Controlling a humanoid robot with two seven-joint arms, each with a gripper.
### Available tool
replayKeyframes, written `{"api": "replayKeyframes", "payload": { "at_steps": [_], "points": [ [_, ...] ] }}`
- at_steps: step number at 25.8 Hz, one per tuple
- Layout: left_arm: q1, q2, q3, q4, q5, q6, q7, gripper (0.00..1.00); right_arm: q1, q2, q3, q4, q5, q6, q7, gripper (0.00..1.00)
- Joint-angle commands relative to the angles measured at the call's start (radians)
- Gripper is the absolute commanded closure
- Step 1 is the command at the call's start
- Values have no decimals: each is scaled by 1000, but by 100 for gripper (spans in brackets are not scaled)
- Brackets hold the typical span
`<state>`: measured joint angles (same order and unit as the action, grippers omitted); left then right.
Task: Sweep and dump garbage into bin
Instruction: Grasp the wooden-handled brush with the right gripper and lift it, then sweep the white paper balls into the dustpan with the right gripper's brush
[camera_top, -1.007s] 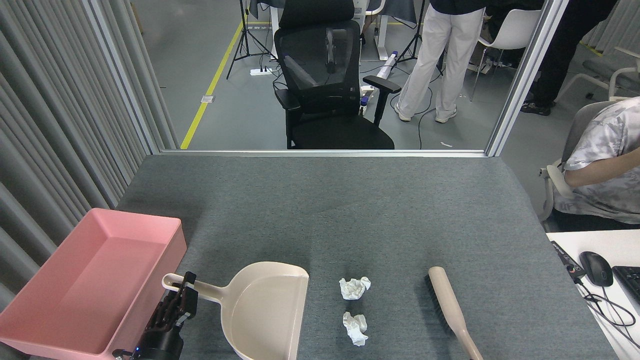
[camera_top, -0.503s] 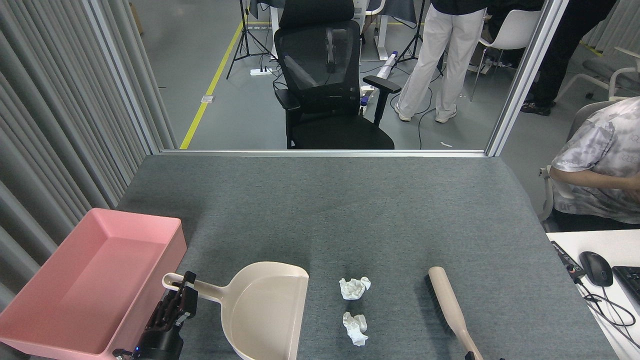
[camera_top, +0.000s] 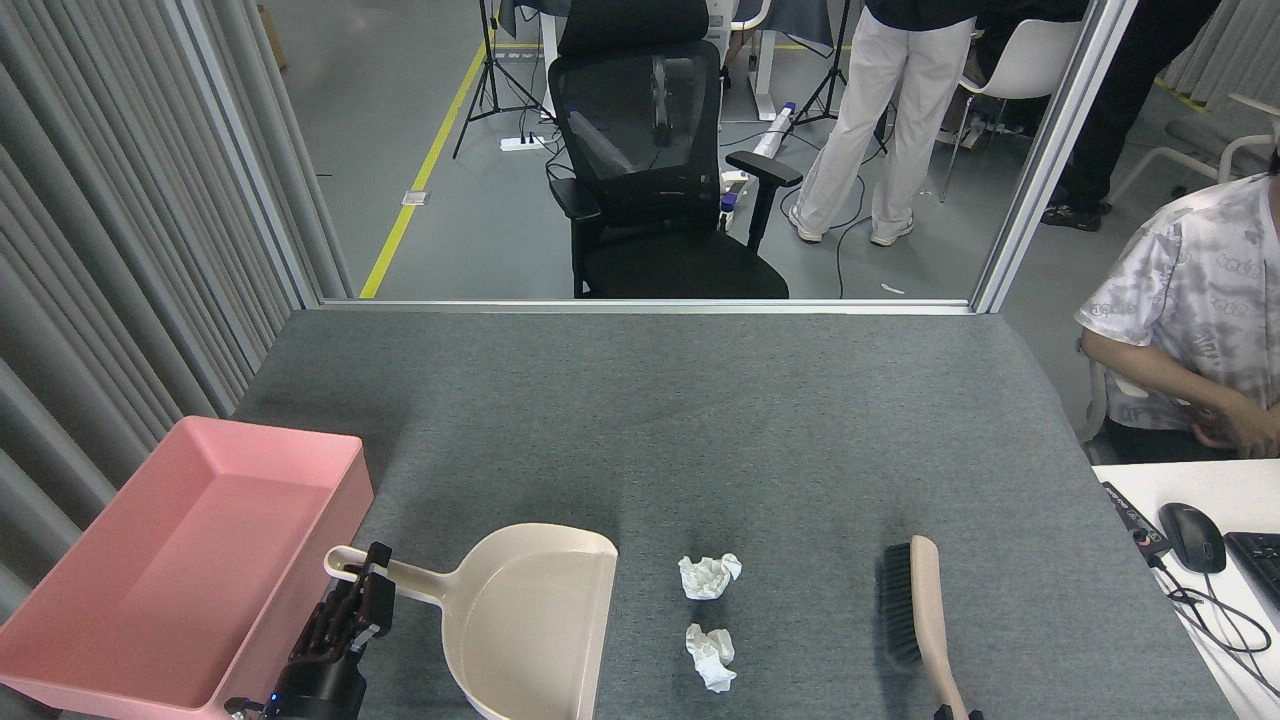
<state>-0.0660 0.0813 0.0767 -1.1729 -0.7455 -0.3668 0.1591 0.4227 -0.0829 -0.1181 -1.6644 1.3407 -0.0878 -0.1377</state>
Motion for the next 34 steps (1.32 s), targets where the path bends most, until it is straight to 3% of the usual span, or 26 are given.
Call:
{"api": "replayKeyframes", "payload": {
  "at_steps": [1, 14, 21, 34],
  "points": [
    [0, 0, 0, -1, 0, 0, -1, 54, 2, -1, 2, 0, 0, -9, 0, 84],
    [0, -2, 0, -1, 0, 0, -1, 54, 11, -9, 38, -18, 3, -55, -3, 95],
    [0, -2, 0, -2, 0, 0, -1, 54, 25, -11, 187, -46, 8, -36, 3, 100],
    [9, -2, 0, -14, 0, 0, -1, 54, 33, -12, 399, -29, 69, 66, 7, 100]
  ]
}}
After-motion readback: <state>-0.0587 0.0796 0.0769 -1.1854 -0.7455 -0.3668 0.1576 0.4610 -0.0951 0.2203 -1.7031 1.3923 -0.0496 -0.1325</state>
